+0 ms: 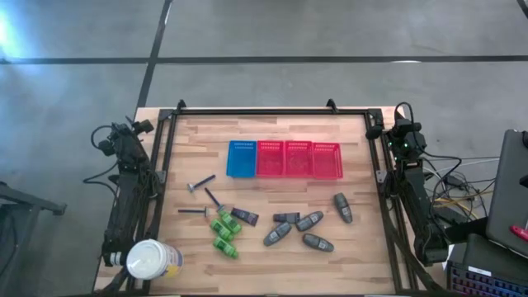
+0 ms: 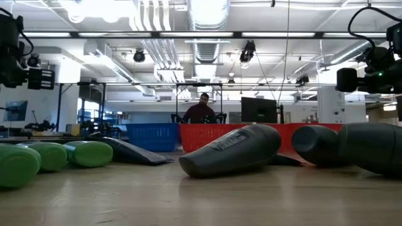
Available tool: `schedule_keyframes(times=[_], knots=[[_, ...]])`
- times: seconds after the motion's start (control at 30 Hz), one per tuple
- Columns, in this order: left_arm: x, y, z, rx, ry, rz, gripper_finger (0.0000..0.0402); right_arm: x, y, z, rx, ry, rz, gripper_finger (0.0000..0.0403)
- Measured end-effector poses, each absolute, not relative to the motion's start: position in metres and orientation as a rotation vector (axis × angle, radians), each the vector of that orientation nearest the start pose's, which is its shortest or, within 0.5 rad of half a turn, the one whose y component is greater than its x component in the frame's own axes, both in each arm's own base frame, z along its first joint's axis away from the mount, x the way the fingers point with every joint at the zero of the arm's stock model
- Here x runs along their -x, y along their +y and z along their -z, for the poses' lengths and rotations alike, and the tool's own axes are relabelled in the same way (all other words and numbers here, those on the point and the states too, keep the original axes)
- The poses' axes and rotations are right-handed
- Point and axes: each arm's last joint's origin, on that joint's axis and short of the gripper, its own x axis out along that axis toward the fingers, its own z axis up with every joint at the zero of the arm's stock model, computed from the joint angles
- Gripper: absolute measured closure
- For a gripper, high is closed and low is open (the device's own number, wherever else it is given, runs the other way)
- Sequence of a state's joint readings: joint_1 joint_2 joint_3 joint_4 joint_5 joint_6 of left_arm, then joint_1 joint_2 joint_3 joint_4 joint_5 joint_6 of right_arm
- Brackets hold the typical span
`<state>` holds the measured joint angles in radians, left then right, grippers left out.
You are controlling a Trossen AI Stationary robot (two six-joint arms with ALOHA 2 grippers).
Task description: Pick & Place Travel size toiletries
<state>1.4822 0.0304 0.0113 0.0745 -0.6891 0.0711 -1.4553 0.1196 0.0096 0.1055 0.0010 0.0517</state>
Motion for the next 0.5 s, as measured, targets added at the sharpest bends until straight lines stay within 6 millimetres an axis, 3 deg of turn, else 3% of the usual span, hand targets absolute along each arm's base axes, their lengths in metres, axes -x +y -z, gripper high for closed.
schedule_keyframes(times=[0.43,0.5], knots=[[0.0102,0.0934,-0.1718,-0.067,0.014,-2.172,0.0156,-0.0121,-0.1040,-0.1675,-0.044,-0.037,1.456,0.0039],[0.0102,0.0935,-0.1718,-0.067,0.015,-2.172,0.0156,-0.0121,-0.1040,-0.1683,-0.133,-0.127,1.451,0.0039]])
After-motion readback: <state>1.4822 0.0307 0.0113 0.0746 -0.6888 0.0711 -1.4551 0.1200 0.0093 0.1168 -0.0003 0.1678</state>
